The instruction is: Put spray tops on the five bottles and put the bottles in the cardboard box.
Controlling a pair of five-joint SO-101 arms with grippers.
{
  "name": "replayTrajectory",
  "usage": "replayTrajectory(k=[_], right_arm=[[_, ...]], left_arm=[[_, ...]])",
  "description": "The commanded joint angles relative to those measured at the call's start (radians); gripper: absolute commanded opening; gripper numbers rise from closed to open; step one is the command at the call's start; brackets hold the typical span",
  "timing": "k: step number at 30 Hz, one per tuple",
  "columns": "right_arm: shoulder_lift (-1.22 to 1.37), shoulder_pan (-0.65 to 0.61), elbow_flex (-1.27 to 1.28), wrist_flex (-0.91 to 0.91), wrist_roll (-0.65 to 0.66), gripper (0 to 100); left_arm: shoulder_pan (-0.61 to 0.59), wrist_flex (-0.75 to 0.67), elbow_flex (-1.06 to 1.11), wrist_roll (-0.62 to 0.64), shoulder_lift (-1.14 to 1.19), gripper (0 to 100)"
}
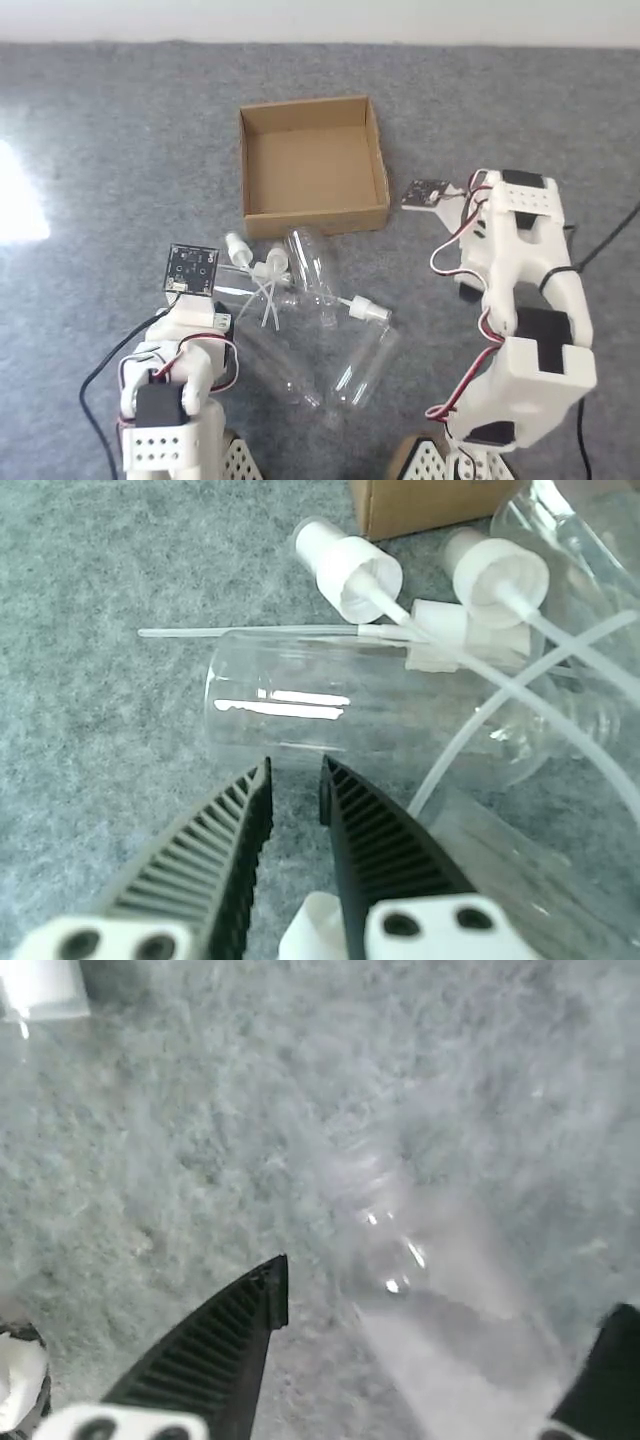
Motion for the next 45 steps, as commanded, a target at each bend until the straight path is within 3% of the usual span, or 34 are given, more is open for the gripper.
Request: replayTrajectory(k=[1, 8, 16, 33, 45], right_arm=[[-0.067, 0.012, 0.017, -0.073, 0.012, 34.8], [-0.068, 0.012, 0.021, -0.084, 0.0, 30.8], [-0.074, 0.004, 0.02, -0.111, -0.149, 30.8], [-0.07, -0.056, 0.02, -0.197, -0.603, 30.8], [-0.07, -0.107, 0.02, -0.199, -0.778, 30.8]], left_arm=[[0.0, 0.005, -0.002, 0.009, -0.018, 7], [0.0, 0.005, -0.002, 0.009, -0.018, 7], [0.0, 0.005, -0.002, 0.009, -0.018, 7], [0.0, 0.005, -0.002, 0.009, -0.018, 7], [0.0, 0.005, -0.002, 0.009, -0.018, 7]])
